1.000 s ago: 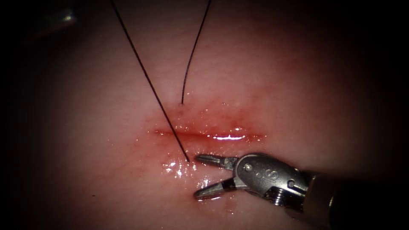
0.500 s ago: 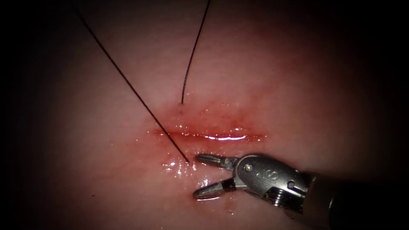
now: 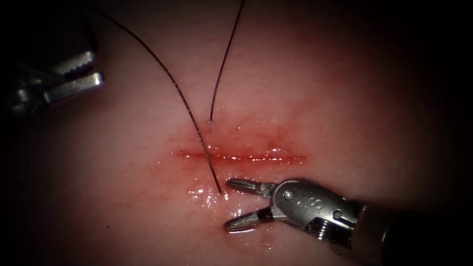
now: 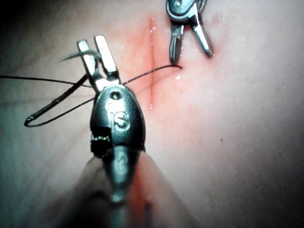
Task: Wound Closure
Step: Pull the suture through the cut with the right hand.
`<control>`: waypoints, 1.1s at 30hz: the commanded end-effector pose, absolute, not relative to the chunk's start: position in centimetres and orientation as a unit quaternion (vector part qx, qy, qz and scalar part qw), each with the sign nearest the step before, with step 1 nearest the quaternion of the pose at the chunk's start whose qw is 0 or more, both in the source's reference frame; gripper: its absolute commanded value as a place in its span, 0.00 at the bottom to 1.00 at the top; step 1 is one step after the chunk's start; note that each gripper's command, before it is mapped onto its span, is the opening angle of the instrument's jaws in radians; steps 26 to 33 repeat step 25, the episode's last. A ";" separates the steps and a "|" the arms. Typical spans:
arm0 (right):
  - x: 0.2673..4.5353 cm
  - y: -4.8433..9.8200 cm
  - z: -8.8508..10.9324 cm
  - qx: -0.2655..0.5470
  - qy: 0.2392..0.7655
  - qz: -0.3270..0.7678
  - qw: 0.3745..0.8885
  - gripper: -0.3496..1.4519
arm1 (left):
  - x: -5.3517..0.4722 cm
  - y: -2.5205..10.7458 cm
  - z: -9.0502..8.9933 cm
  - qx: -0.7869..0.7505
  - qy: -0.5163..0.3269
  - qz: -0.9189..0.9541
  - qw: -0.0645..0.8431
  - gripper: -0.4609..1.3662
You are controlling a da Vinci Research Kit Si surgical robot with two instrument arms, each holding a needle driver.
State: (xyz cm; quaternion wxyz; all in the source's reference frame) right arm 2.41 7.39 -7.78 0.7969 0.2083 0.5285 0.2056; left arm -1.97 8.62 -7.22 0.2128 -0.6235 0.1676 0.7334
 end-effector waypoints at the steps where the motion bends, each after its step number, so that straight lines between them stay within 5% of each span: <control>1: 2.41 7.4 -7.8 0.211 0.529 0.204 0.796 0.89 | -1.98 8.6 -7.2 -0.622 0.165 0.735 0.213 0.06; 33: 2.41 7.4 -7.8 0.212 0.529 0.205 0.796 0.89 | -1.96 8.0 -6.7 -0.601 0.143 0.759 0.207 0.06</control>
